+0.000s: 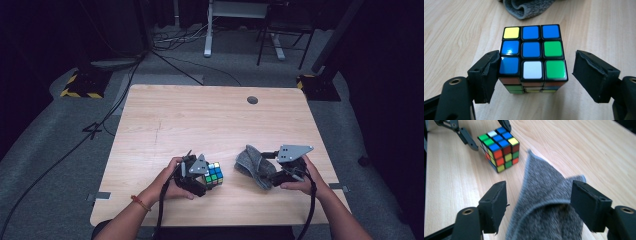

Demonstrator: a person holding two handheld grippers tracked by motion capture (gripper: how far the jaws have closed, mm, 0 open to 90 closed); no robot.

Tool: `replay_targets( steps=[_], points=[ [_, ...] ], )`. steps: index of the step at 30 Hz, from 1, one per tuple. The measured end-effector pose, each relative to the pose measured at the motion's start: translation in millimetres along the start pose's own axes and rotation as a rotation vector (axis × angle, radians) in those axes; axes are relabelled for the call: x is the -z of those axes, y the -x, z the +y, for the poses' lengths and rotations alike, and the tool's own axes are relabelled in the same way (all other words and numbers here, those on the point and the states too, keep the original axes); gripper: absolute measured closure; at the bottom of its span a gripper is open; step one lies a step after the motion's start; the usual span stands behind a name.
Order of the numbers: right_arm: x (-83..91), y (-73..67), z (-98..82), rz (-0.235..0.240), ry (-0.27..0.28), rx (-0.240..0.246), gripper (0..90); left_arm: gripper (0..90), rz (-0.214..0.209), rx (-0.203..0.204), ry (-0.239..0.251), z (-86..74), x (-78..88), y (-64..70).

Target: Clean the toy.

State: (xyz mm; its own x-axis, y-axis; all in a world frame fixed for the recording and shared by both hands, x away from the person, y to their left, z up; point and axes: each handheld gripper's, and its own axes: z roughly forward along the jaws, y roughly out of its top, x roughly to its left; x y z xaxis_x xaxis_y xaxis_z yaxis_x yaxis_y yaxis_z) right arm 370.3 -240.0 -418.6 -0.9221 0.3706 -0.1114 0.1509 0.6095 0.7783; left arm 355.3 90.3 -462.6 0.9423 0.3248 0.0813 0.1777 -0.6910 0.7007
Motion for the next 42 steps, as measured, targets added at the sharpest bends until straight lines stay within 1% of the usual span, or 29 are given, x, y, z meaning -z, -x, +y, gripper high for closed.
replay_targets(
  steps=[4,5,6,8,9,10,12,14,15,16,17,19,20,21,23,24,26,29,31,32,33,34,35,36,38,39,40,41,42],
  points=[
    [-0.1,-10.7,6.1,-0.006,0.044,0.025,34.6,23.5,-0.007,-0.016,-0.018,-0.6,0.2,5.4],
    [-0.4,-13.2,7.6,-0.002,0.053,0.029,35.3,23.5,-0.009,-0.012,-0.024,-1.1,0.1,6.7],
    [-0.9,-15.5,8.8,0.002,0.061,0.031,36.5,23.7,-0.014,-0.018,-0.027,-1.7,-0.2,7.9],
    [-4.6,-20.2,10.4,0.025,0.07,0.031,37.6,24.5,-0.018,-0.025,-0.047,-3.0,-0.4,11.2],
    [-8.2,-23.8,11.1,0.03,0.06,0.044,37.8,24.9,-0.02,-0.03,-0.052,-3.5,-0.7,12.2],
    [-10.8,-25.9,11.3,0.035,0.056,0.048,38.5,25.7,-0.02,-0.036,-0.06,-4.0,-0.7,13.6],
    [-18.6,-30.8,11.1,0.06,0.039,0.051,39.6,28.4,-0.023,-0.044,-0.076,-5.8,-0.5,16.7],
    [-27.7,-36.2,10.3,0.071,0.016,0.061,40.8,32.6,-0.036,-0.05,-0.076,-8.1,0.5,20.9],
    [-32.0,-38.6,9.9,0.083,0.008,0.062,41.1,36.4,-0.034,-0.056,-0.078,-8.7,0.7,22.8],
    [-36.1,-40.7,9.5,0.095,-0.003,0.069,41.4,40.0,-0.046,-0.052,-0.08,-9.1,0.6,24.3],
    [-39.8,-43.0,8.9,0.102,-0.015,0.077,41.9,39.9,-0.059,-0.048,-0.078,-9.7,0.2,25.7],
    [-47.1,-47.0,7.4,0.112,-0.034,0.078,42.7,38.7,-0.062,-0.055,-0.09,-10.5,-1.2,28.2],
    [-50.3,-48.4,6.4,0.117,-0.049,0.088,43.0,38.7,-0.07,-0.058,-0.098,-10.6,-1.7,28.8],
    [-53.7,-50.2,5.3,0.121,-0.058,0.088,43.2,38.9,-0.075,-0.057,-0.095,-10.8,-2.0,29.1],
    [-57.6,-51.7,3.7,0.125,-0.073,0.092,43.5,41.5,-0.087,-0.07,-0.097,-10.6,-2.8,30.1],
    [-59.6,-52.4,2.8,0.124,-0.081,0.095,43.4,41.0,-0.095,-0.066,-0.098,-10.7,-3.1,31.2],
    [-63.9,-53.1,0.5,0.125,-0.092,0.088,43.5,40.5,-0.115,-0.076,-0.11,-10.2,-3.1,32.8],
    [-69.1,-53.0,-2.4,0.121,-0.108,0.088,43.7,39.7,-0.141,-0.084,-0.114,-10.0,-3.3,35.7],
    [-72.1,-52.5,-4.3,0.117,-0.119,0.087,44.0,38.3,-0.138,-0.088,-0.117,-9.9,-3.4,36.7],
    [-73.3,-52.5,-5.1,0.113,-0.126,0.085,43.9,35.5,-0.129,-0.078,-0.111,-10.3,-3.7,36.3],
    [-74.2,-52.2,-5.8,0.113,-0.125,0.085,43.9,31.8,-0.122,-0.072,-0.11,-10.2,-3.2,34.8],
    [-74.8,-51.9,-6.3,0.112,-0.127,0.08,43.9,29.0,-0.115,-0.057,-0.094,-10.8,-2.6,32.6],
    [-75.5,-51.3,-6.6,0.11,-0.129,0.077,43.9,27.5,-0.113,-0.053,-0.086,-10.6,-1.6,30.6],
    [-75.9,-51.1,-6.9,0.11,-0.13,0.077,43.8,26.0,-0.107,-0.045,-0.068,-10.4,-0.8,28.2],
    [-76.5,-50.7,-7.4,0.113,-0.129,0.076,43.5,18.8,-0.086,-0.031,-0.044,-8.3,-0.2,22.4],
    [-77.0,-50.7,-7.4,0.111,-0.129,0.072,43.2,16.6,-0.086,-0.026,-0.032,-6.6,-0.8,19.4],
    [-77.5,-50.5,-7.5,0.118,-0.131,0.069,42.8,16.5,-0.087,-0.029,-0.025,-5.1,-1.8,16.7],
    [-78.0,-50.5,-7.6,0.119,-0.128,0.069,42.7,16.0,-0.095,-0.039,-0.026,-3.1,-3.5,13.8],
    [-78.2,-50.4,-7.6,0.117,-0.131,0.069,42.3,15.9,-0.114,-0.039,-0.022,-1.0,-5.9,11.3]
  ],
)
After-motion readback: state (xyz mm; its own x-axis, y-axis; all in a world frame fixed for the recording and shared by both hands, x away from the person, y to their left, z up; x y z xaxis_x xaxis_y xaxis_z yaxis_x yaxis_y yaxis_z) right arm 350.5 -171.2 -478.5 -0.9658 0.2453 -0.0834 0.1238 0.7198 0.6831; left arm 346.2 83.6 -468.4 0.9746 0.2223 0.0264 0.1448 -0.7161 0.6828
